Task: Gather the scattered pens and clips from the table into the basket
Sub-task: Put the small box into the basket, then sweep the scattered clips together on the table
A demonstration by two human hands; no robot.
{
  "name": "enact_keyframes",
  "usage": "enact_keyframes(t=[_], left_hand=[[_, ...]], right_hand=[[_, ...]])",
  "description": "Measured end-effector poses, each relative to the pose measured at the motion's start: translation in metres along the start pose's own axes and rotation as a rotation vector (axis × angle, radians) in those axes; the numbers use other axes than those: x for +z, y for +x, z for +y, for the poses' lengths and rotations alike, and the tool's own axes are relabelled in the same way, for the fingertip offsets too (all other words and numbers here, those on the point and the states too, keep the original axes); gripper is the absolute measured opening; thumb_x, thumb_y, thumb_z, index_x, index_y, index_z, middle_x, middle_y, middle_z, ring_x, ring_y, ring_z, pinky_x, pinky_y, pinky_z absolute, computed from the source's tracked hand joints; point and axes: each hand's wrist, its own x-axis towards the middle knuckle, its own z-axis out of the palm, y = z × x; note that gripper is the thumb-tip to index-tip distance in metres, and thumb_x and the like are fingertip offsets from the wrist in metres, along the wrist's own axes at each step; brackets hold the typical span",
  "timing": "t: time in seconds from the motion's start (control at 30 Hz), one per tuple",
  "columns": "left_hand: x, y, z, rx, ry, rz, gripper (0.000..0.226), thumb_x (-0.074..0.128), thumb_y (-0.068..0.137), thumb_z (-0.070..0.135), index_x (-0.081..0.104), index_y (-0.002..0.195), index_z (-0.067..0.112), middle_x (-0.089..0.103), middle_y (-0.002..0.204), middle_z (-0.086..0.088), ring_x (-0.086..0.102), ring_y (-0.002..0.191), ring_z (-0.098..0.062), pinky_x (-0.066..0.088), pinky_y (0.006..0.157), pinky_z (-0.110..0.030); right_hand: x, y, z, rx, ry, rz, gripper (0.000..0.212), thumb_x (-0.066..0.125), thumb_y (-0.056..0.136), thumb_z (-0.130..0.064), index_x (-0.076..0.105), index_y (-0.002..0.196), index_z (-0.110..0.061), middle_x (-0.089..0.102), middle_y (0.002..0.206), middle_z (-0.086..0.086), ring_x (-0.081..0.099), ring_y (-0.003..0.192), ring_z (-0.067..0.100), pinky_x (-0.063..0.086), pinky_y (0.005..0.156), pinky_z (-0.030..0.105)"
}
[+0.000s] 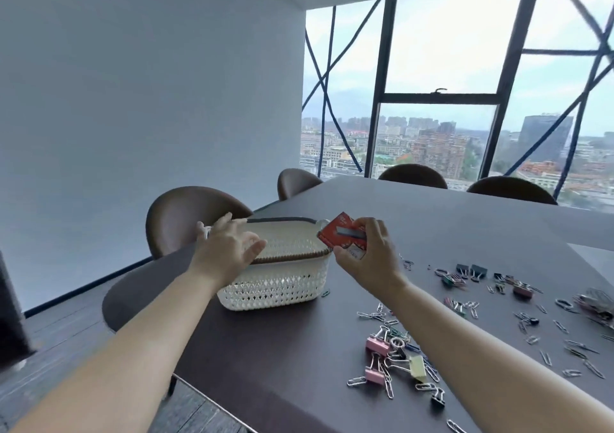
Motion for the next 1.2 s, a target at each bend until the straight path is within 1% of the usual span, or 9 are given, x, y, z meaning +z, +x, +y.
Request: enact_keyframes(t=[0.17,0.33,0.6,0.73,0.8,0.9,0.97,1.07,1.2], left_hand=[[0.018,-0.027,-0.015,-0.031,-0.124,0.14,0.09,0.007,0.07,0.084,0.056,0.086,0.011,0.056,0.103,-0.011,0.044,0.113,-0.032,0.032,0.099,-0.043],[0.02,-0.028,-0.016,-0.052,-0.145,0.059,0.049,0.055,0.081,0.055,0.046,0.093,0.009,0.047,0.114,-0.011,0.037,0.117,-0.028,0.031,0.101,-0.035],[0.016,-0.021,-0.017,-0.062,0.02,0.008,0.048,0.051,0.086,0.051,0.045,0.106,0.008,0.043,0.123,-0.011,0.036,0.119,-0.03,0.026,0.106,-0.038],[0.02,-0.02,0.0,0.046,0.275,0.022,0.054,0.055,0.085,0.044,0.039,0.123,0.009,0.038,0.134,-0.013,0.023,0.134,-0.033,0.011,0.112,-0.057],[0.027,-0.027,0.025,0.205,0.291,0.13,0.06,0.075,0.067,0.034,0.046,0.114,0.01,0.054,0.121,-0.014,0.036,0.123,-0.033,0.033,0.101,-0.062],[0.044,-0.041,0.08,0.398,0.079,0.206,0.057,0.079,0.058,0.025,0.047,0.105,0.016,0.06,0.111,-0.011,0.059,0.099,-0.032,0.055,0.079,-0.048],[0.057,-0.047,0.118,0.463,-0.052,0.117,0.049,0.071,0.071,0.032,0.048,0.112,0.017,0.052,0.124,-0.01,0.057,0.109,-0.03,0.053,0.085,-0.046],[0.08,-0.061,0.161,0.384,-0.208,-0.37,0.081,0.043,0.074,0.075,0.032,0.139,0.028,0.022,0.151,0.0,0.016,0.141,-0.022,0.019,0.116,-0.048],[0.105,-0.084,0.205,0.292,-0.093,-0.635,0.088,0.041,0.072,0.078,0.011,0.144,0.039,-0.002,0.157,0.007,-0.009,0.144,-0.027,-0.001,0.11,-0.062]], right_hand=[[0.043,0.023,-0.031,-0.042,-0.06,-0.186,0.052,0.062,0.077,-0.042,0.042,0.119,-0.018,0.044,0.118,0.003,0.049,0.107,0.023,0.044,0.09,0.035],[0.08,0.044,-0.049,0.027,-0.27,-0.304,0.057,0.053,0.08,-0.051,0.039,0.122,-0.016,0.045,0.121,0.013,0.043,0.115,0.033,0.039,0.094,0.042],[0.081,0.04,-0.04,0.06,-0.349,-0.442,0.05,0.037,0.089,-0.054,0.052,0.119,-0.017,0.004,0.158,0.009,0.001,0.145,0.031,0.011,0.115,0.045],[0.053,0.015,-0.013,-0.06,-0.284,-0.259,0.029,0.05,0.087,-0.032,0.053,0.109,-0.013,0.043,0.135,0.007,0.037,0.128,0.028,0.028,0.107,0.037],[0.034,-0.001,0.002,-0.089,-0.25,-0.179,0.024,0.051,0.087,-0.023,0.055,0.107,-0.011,0.056,0.121,0.006,0.047,0.115,0.026,0.036,0.097,0.033],[-0.005,-0.029,0.03,-0.079,-0.26,-0.063,0.011,0.052,0.085,-0.018,0.06,0.091,-0.012,0.067,0.091,0.005,0.06,0.087,0.027,0.042,0.073,0.031],[-0.037,-0.049,0.054,-0.013,-0.313,-0.031,0.009,0.052,0.083,-0.021,0.059,0.085,-0.016,0.067,0.078,0.004,0.059,0.07,0.025,0.044,0.063,0.031],[-0.092,-0.084,0.096,0.11,-0.37,0.017,0.008,0.054,0.08,-0.023,0.06,0.083,-0.019,0.067,0.073,0.002,0.062,0.066,0.026,0.053,0.064,0.036],[-0.16,-0.138,0.13,0.221,-0.467,0.025,0.011,0.057,0.084,-0.018,0.064,0.092,-0.014,0.067,0.078,0.001,0.06,0.068,0.02,0.051,0.066,0.029]])
